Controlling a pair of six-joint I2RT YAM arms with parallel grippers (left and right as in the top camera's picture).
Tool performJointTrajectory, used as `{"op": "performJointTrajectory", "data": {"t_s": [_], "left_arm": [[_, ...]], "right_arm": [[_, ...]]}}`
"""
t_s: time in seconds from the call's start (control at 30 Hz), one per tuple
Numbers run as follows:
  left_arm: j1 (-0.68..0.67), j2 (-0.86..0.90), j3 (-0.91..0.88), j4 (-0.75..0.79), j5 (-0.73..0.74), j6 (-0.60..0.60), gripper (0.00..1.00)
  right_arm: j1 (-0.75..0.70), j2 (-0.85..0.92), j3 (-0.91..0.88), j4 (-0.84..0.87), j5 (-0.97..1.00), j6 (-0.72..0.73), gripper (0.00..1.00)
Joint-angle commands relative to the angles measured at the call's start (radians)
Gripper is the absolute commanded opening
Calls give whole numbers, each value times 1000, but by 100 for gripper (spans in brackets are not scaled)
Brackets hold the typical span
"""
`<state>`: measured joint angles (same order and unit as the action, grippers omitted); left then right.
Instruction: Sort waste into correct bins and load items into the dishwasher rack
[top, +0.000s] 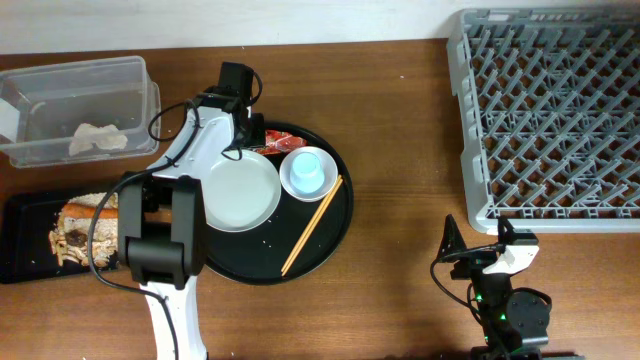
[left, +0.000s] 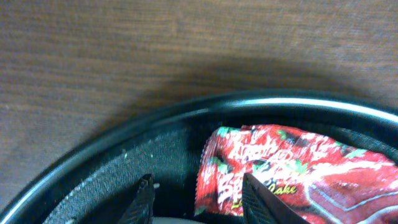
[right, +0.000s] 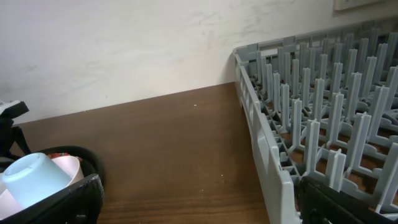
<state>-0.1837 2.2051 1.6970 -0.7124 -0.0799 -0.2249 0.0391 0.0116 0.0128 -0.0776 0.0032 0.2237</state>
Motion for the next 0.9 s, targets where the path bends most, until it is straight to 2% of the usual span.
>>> {"op": "performJointTrajectory", "data": {"t_s": [0.0,0.27,0.3,0.33,0.5,0.87], "left_arm": [[5,49,2,4,-11,18,42],[5,80,2,17,-10,18,41],[5,80,2,17,-10,18,35],[5,80,2,17,-10,18,24],[5,80,10,15,-10,17,1],[5,-10,106,-63,24,17,1]], "right_arm": [[5,-8,-7,-4,9,-10,98],[5,-8,-7,-4,9,-10,98],[5,-8,-7,-4,9,-10,98],[5,-8,-7,-4,9,-10,98],[5,-8,-7,-4,9,-10,98],[5,-8,-7,-4,9,-10,98]]}}
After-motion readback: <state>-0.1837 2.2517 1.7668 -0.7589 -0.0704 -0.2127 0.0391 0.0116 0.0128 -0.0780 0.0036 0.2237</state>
